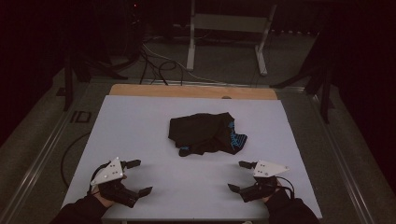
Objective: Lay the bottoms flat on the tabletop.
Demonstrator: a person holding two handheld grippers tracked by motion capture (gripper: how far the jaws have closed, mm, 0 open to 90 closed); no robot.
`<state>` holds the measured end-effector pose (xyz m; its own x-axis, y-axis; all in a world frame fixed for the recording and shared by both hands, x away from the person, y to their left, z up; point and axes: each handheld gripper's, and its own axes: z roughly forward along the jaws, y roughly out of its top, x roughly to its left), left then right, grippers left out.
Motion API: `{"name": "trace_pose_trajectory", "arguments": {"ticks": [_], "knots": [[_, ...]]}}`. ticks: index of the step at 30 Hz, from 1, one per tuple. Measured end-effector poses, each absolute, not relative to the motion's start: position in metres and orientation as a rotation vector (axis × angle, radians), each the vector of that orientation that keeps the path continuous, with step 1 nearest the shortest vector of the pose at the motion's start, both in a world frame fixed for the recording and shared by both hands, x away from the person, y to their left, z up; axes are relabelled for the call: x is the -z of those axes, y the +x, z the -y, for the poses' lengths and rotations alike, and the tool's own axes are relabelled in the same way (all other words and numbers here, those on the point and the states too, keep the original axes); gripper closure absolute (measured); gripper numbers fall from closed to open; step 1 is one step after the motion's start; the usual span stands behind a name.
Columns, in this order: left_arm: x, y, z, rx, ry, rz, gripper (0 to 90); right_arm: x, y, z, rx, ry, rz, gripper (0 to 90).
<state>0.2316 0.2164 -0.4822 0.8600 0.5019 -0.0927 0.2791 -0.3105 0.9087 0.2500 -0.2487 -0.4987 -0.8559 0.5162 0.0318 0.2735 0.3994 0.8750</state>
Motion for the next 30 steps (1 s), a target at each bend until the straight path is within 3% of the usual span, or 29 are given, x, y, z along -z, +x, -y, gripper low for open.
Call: {"name": "trace_pose_trajectory", "arguments": {"ticks": [30], "knots": [[0.480,0.229,-0.201,-0.189,1.975,-0.492,0.0,0.483,0.248,0.240,-1.466,0.660,-2.508,8.7]]}}
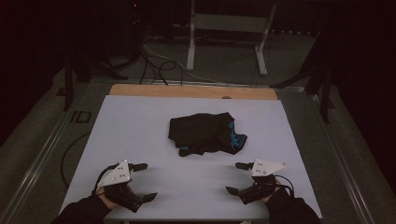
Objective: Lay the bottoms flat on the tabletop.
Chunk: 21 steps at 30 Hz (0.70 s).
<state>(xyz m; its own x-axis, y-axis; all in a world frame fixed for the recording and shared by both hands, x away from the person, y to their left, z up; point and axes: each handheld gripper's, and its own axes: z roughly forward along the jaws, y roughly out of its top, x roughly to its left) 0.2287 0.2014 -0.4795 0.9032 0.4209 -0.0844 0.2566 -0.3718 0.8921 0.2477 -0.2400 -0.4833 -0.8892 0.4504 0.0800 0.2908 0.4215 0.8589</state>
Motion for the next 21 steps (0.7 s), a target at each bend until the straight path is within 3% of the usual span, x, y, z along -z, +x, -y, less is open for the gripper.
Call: {"name": "trace_pose_trajectory", "arguments": {"ticks": [13,21], "knots": [[0.450,0.236,-0.198,-0.221,1.924,-0.497,0.0,0.444,0.250,0.234,-1.501,0.608,-2.440,8.8],[0.438,0.246,-0.193,-0.236,1.918,-0.497,0.0,0.440,0.262,0.235,-1.496,0.679,-2.380,8.7]]}}
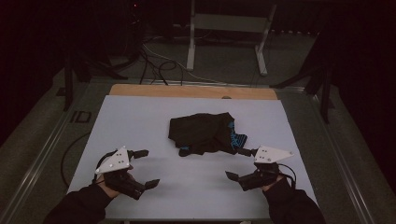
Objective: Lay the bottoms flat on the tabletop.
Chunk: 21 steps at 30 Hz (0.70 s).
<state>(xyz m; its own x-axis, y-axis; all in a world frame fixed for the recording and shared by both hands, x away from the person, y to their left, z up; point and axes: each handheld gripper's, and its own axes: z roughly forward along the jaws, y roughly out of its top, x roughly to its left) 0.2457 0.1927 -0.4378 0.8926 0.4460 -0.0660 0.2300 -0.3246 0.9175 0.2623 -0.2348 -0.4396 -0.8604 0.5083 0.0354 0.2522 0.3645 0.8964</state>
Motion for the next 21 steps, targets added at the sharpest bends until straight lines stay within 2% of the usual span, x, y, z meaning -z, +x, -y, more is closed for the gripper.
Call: {"name": "trace_pose_trajectory", "arguments": {"ticks": [13,21], "knots": [[0.440,0.265,-0.174,-0.218,1.968,-0.530,0.0,0.439,0.288,0.225,-1.444,0.741,-2.322,8.7],[0.443,0.283,-0.155,-0.262,1.997,-0.534,0.1,0.447,0.310,0.220,-1.401,0.784,-2.297,8.6]]}}
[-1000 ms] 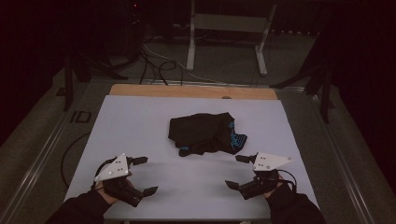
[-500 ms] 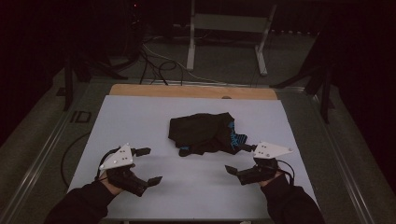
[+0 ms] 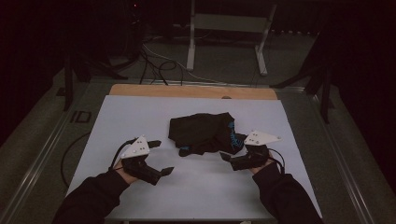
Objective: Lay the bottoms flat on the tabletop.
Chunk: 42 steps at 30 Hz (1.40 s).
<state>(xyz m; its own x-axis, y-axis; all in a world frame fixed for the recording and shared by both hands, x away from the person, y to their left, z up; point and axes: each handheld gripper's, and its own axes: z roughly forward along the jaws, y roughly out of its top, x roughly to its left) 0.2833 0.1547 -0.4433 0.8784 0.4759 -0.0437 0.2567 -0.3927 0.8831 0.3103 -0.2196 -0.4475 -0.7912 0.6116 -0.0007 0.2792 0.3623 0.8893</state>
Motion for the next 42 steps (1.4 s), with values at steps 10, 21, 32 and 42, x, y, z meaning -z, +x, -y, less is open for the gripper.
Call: {"name": "trace_pose_trajectory", "arguments": {"ticks": [10,21,32,42], "knots": [[0.456,0.304,-0.134,-0.302,2.024,-0.536,0.1,0.454,0.330,0.214,-1.353,0.816,-2.296,8.7],[0.466,0.330,-0.116,-0.305,2.045,-0.611,0.1,0.463,0.351,0.205,-1.262,0.849,-2.298,8.7],[0.487,0.356,-0.096,-0.356,2.109,-0.632,4.2,0.477,0.365,0.209,-1.230,0.919,-2.298,15.4],[0.500,0.364,-0.088,-0.382,2.156,-0.606,27.5,0.492,0.375,0.204,-1.136,0.980,-2.394,34.6]]}}
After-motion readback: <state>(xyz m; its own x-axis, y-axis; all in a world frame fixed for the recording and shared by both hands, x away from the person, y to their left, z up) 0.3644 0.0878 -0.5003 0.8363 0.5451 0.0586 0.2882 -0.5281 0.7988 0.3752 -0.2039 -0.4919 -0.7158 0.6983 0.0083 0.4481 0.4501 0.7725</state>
